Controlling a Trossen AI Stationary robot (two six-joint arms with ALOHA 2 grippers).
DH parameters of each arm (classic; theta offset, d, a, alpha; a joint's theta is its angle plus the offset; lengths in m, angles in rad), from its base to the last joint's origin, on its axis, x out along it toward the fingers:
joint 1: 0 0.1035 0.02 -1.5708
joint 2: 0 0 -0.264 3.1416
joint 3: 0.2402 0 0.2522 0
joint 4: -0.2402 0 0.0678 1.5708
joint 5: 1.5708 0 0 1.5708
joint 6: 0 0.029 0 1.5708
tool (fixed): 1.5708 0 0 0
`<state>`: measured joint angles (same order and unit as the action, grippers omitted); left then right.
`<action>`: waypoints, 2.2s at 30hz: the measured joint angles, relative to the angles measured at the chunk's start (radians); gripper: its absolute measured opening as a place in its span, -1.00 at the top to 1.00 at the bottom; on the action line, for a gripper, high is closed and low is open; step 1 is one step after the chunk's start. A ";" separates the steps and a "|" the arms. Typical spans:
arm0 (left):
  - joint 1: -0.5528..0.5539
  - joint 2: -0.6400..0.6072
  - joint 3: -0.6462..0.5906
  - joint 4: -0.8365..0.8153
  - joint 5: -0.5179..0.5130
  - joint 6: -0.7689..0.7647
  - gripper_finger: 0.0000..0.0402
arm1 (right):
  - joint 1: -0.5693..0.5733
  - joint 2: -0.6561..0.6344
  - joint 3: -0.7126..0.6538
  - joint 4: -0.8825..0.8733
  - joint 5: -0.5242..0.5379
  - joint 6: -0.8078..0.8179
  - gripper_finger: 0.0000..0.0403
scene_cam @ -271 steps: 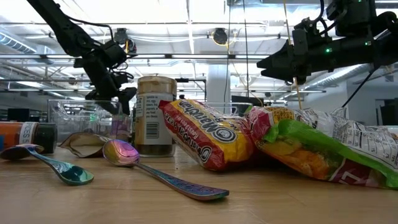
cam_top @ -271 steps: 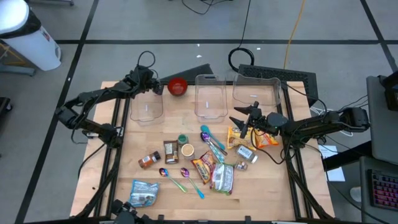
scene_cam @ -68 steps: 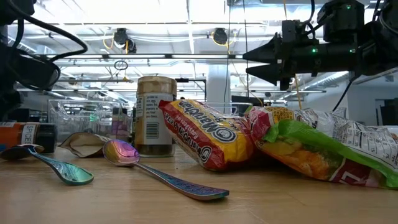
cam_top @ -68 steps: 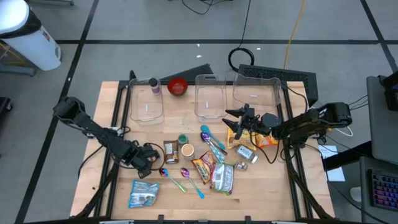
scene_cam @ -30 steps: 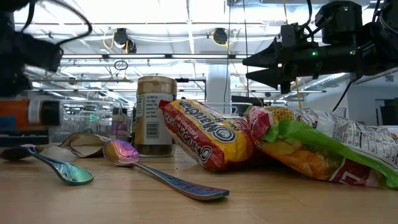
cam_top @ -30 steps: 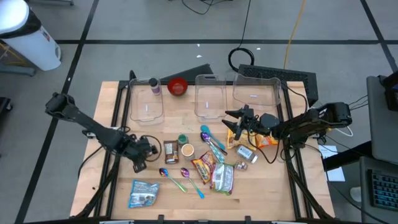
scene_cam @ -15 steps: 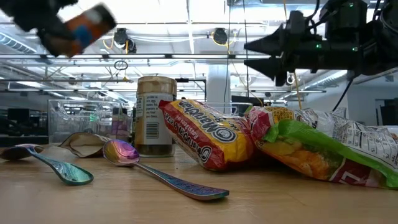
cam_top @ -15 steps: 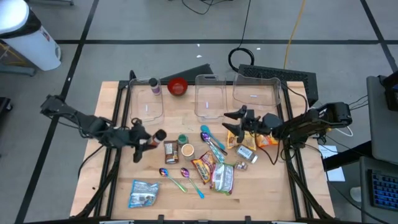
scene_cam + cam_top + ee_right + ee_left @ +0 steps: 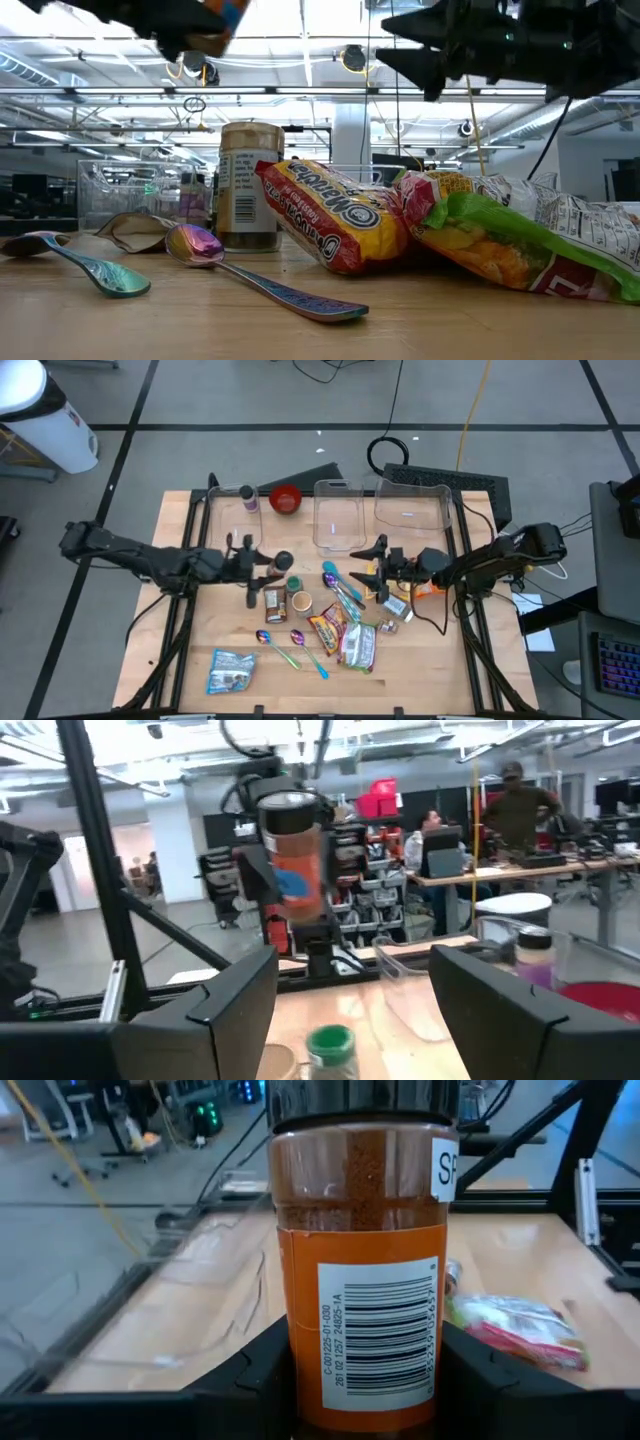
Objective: Pick & Place Food Item
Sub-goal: Put the orange seasoning bottle into the left transparent bin
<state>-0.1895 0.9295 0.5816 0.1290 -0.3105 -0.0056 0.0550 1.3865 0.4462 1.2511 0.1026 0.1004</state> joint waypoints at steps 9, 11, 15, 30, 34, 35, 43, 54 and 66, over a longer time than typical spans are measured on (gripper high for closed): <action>0.119 0.226 0.000 0.380 0.221 0.057 0.15 | 0.046 0.116 0.071 0.089 -0.004 -0.007 -0.26; 0.137 0.265 0.000 0.444 0.252 0.060 0.15 | 0.044 0.156 0.088 0.122 -0.021 0.022 -0.26; 0.163 0.336 0.000 0.544 0.306 0.055 0.15 | 0.032 0.234 0.148 0.167 -0.081 0.058 -0.26; 0.168 0.437 0.018 0.636 0.364 0.003 0.15 | 0.031 0.397 0.287 0.219 -0.069 0.070 -0.26; 0.168 0.438 0.026 0.633 0.380 0.001 0.15 | 0.031 0.397 0.287 0.231 -0.052 0.066 -0.26; 0.169 0.438 0.030 0.633 0.383 0.001 0.15 | 0.031 0.397 0.287 0.233 -0.044 0.061 -0.26; 0.166 0.458 0.034 0.636 0.377 -0.003 0.15 | 0.034 0.398 0.288 0.233 0.012 0.043 -0.26; 0.164 0.462 0.037 0.630 0.374 -0.020 0.15 | 0.041 0.400 0.292 0.212 0.097 0.011 -0.26; 0.163 0.458 0.037 0.643 0.380 -0.023 0.15 | 0.038 0.400 0.328 0.232 0.136 -0.089 -0.26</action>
<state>-0.0261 1.3876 0.6189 0.7717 0.0697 -0.0285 0.0925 1.7866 0.7738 1.4830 0.2388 0.0111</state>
